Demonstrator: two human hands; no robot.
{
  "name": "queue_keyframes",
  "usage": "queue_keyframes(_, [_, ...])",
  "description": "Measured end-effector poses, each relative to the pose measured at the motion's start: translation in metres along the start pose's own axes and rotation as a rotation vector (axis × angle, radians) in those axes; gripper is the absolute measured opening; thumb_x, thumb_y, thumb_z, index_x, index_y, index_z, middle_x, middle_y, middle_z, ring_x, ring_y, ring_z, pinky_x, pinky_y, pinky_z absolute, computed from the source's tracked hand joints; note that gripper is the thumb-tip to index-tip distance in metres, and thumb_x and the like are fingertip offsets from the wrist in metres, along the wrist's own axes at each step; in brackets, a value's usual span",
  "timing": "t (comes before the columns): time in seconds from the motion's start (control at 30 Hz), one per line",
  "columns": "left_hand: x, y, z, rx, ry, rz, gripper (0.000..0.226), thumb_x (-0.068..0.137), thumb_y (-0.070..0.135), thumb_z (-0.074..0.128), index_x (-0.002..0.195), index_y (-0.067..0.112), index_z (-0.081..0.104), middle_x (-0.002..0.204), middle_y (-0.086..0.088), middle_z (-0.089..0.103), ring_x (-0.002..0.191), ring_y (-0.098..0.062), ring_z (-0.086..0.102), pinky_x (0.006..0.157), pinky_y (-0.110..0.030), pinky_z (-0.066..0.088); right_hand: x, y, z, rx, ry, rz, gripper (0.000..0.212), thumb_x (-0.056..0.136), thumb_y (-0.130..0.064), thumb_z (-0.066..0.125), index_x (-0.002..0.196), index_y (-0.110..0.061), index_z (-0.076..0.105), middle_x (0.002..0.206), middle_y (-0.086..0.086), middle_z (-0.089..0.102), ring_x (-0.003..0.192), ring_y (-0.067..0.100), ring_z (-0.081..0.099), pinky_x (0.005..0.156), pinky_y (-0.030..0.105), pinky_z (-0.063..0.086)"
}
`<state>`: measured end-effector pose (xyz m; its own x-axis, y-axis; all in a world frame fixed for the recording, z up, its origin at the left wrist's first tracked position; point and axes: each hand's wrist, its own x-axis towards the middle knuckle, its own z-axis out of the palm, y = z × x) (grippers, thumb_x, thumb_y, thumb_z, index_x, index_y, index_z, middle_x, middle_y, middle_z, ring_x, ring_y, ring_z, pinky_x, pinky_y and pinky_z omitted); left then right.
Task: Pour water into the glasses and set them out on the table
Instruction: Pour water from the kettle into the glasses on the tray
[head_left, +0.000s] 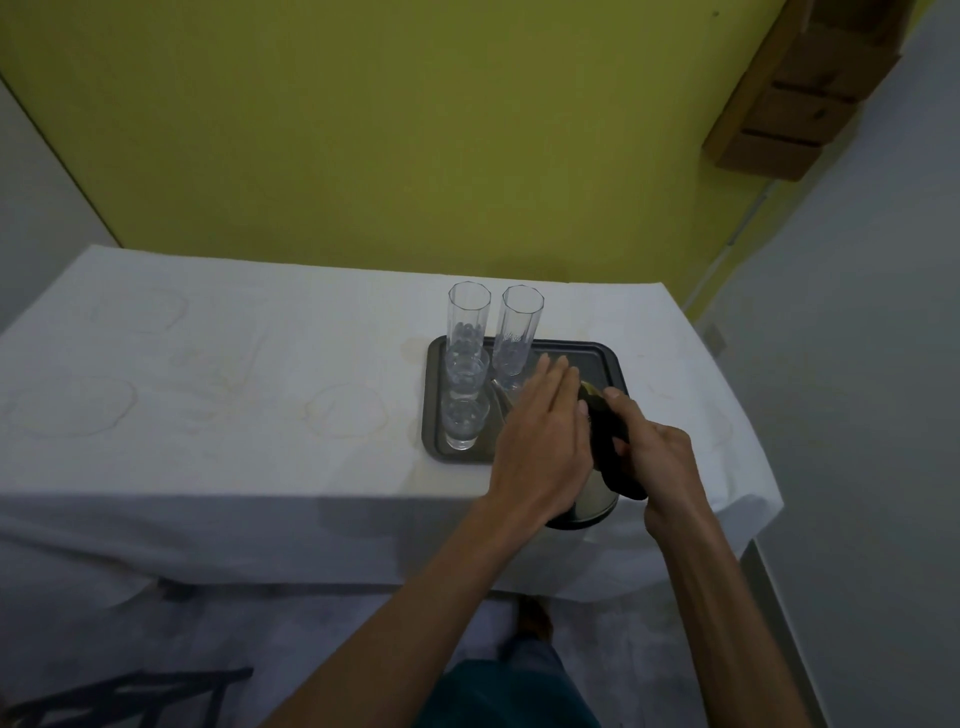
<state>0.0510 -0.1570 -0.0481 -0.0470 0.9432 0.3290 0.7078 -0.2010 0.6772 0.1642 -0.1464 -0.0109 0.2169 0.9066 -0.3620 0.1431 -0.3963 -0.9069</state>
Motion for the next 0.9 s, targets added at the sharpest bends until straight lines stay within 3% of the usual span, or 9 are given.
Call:
queue_keyframes(0.1, [0.006, 0.015, 0.002, -0.018, 0.034, 0.049, 0.047, 0.102, 0.021, 0.031, 0.144, 0.0, 0.038, 0.156, -0.012, 0.032, 0.149, -0.019, 0.014, 0.121, -0.033, 0.017, -0.003, -0.006, -0.011, 0.055, 0.042, -0.01, 0.048, 0.087, -0.045, 0.072, 0.059, -0.009, 0.056, 0.058, 0.006, 0.051, 0.057, 0.019, 0.047, 0.054, 0.029, 0.037])
queue_keyframes(0.37, [0.027, 0.052, 0.018, -0.016, 0.116, 0.138, 0.046, 0.102, 0.019, 0.031, 0.141, -0.003, 0.039, 0.156, -0.015, 0.03, 0.15, -0.023, 0.011, 0.12, -0.038, 0.019, 0.015, -0.025, -0.049, 0.098, 0.079, -0.075, 0.04, 0.085, -0.044, 0.074, 0.057, -0.018, 0.065, 0.045, -0.005, 0.05, 0.056, 0.021, 0.047, 0.057, 0.03, 0.038])
queue_keyframes(0.5, [0.038, 0.063, 0.031, -0.007, 0.134, 0.114, 0.046, 0.102, 0.02, 0.029, 0.143, -0.002, 0.037, 0.158, -0.015, 0.025, 0.15, -0.022, 0.006, 0.12, -0.039, 0.017, 0.033, -0.032, -0.063, 0.065, 0.063, -0.088, 0.04, 0.083, -0.045, 0.075, 0.058, -0.016, 0.066, 0.055, 0.002, 0.052, 0.057, 0.021, 0.049, 0.061, 0.031, 0.039])
queue_keyframes(0.7, [0.047, 0.071, 0.056, 0.027, 0.108, 0.038, 0.048, 0.103, 0.022, 0.027, 0.144, -0.001, 0.035, 0.158, -0.015, 0.026, 0.15, -0.022, 0.008, 0.12, -0.04, 0.018, 0.06, -0.032, -0.08, -0.02, 0.002, -0.073, 0.044, 0.085, -0.044, 0.075, 0.063, -0.009, 0.058, 0.05, 0.001, 0.047, 0.051, 0.02, 0.043, 0.052, 0.027, 0.033])
queue_keyframes(0.9, [0.045, 0.063, 0.073, 0.051, 0.083, -0.054, 0.049, 0.104, 0.023, 0.027, 0.147, 0.001, 0.031, 0.158, -0.011, 0.025, 0.15, -0.019, 0.008, 0.121, -0.038, 0.015, 0.079, -0.026, -0.086, -0.086, -0.089, -0.067, 0.055, 0.086, -0.043, 0.073, 0.051, -0.01, 0.047, 0.046, 0.002, 0.04, 0.041, 0.016, 0.034, 0.048, 0.027, 0.027])
